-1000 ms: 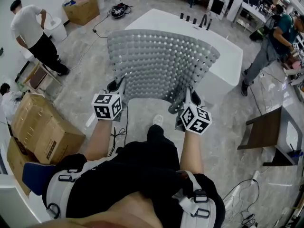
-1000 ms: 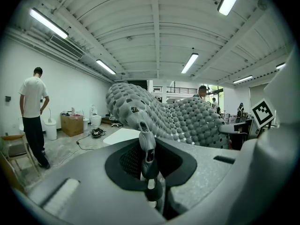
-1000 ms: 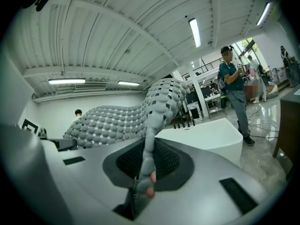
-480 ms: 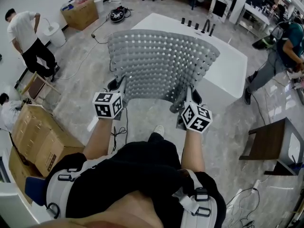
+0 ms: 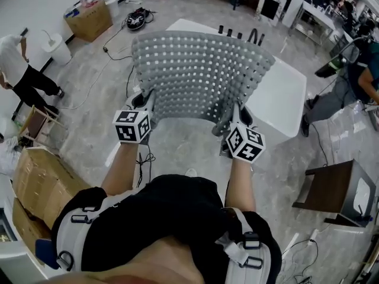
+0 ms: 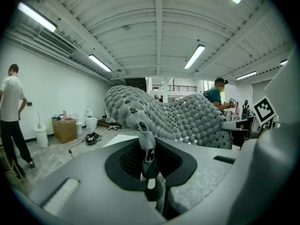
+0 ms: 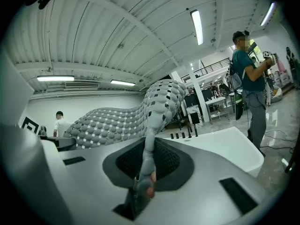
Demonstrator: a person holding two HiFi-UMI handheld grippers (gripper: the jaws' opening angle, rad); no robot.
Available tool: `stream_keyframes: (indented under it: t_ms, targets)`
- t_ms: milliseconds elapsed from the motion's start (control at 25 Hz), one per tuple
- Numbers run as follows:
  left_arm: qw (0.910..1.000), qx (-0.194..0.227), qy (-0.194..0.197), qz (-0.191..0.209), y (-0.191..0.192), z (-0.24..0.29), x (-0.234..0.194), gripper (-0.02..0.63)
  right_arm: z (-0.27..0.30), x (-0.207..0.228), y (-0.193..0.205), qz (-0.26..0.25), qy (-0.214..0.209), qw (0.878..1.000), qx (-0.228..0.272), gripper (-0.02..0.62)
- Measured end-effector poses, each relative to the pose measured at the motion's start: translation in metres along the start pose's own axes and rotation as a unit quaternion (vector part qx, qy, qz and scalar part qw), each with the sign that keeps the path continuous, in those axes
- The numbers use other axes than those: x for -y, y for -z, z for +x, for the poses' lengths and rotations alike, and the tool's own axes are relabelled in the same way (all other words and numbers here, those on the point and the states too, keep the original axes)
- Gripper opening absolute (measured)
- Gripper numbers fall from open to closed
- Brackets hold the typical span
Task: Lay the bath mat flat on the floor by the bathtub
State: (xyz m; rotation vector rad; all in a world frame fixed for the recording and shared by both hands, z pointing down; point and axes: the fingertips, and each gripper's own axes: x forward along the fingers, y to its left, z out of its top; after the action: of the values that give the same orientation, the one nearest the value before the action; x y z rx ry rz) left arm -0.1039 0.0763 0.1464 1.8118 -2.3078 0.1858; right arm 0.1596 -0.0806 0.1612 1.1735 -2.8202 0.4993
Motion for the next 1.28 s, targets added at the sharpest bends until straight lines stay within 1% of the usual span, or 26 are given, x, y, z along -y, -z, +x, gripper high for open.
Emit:
stream_keyframes:
  t_ms: [160, 280, 400, 560, 760, 880, 1000, 1120, 1280]
  targets:
    - [0.9999, -0.007, 0.006, 0.007, -0.014, 0.046, 0.003, 0.043, 0.033, 0.025, -0.013, 0.007, 0.008, 1.000, -0.001, 0.043]
    - [0.9998, -0.015, 0.011, 0.006, -0.011, 0.072, -0.001, 0.043, 0.054, 0.037, -0.010, 0.012, 0.016, 1.000, -0.007, 0.043]
    - [0.9993, -0.033, 0.018, 0.004, -0.003, 0.095, -0.003, 0.043, 0.070, 0.044, -0.004, 0.015, 0.021, 0.999, -0.020, 0.043]
    - [0.9973, -0.054, 0.050, 0.008, 0.009, 0.128, 0.005, 0.043, 0.077, 0.057, 0.008, 0.020, 0.049, 0.998, -0.033, 0.043]
    - [0.9935, -0.060, 0.095, 0.021, 0.011, 0.164, 0.001, 0.043, 0.082, 0.063, 0.018, 0.029, 0.094, 0.995, -0.031, 0.043]
    - [0.9896, -0.065, 0.124, 0.031, 0.013, 0.182, -0.001, 0.043, 0.081, 0.067, 0.028, 0.034, 0.126, 0.991, -0.034, 0.043]
    - [0.9849, -0.073, 0.151, 0.045, 0.017, 0.197, -0.014, 0.043, 0.086, 0.061, 0.040, 0.040, 0.150, 0.987, -0.038, 0.043]
    - [0.9758, -0.089, 0.187, 0.069, 0.025, 0.210, -0.027, 0.043, 0.091, 0.048, 0.055, 0.051, 0.181, 0.981, -0.042, 0.043]
    - [0.9651, -0.108, 0.225, 0.079, 0.033, 0.221, -0.048, 0.043, 0.098, 0.024, 0.071, 0.069, 0.214, 0.973, -0.043, 0.043]
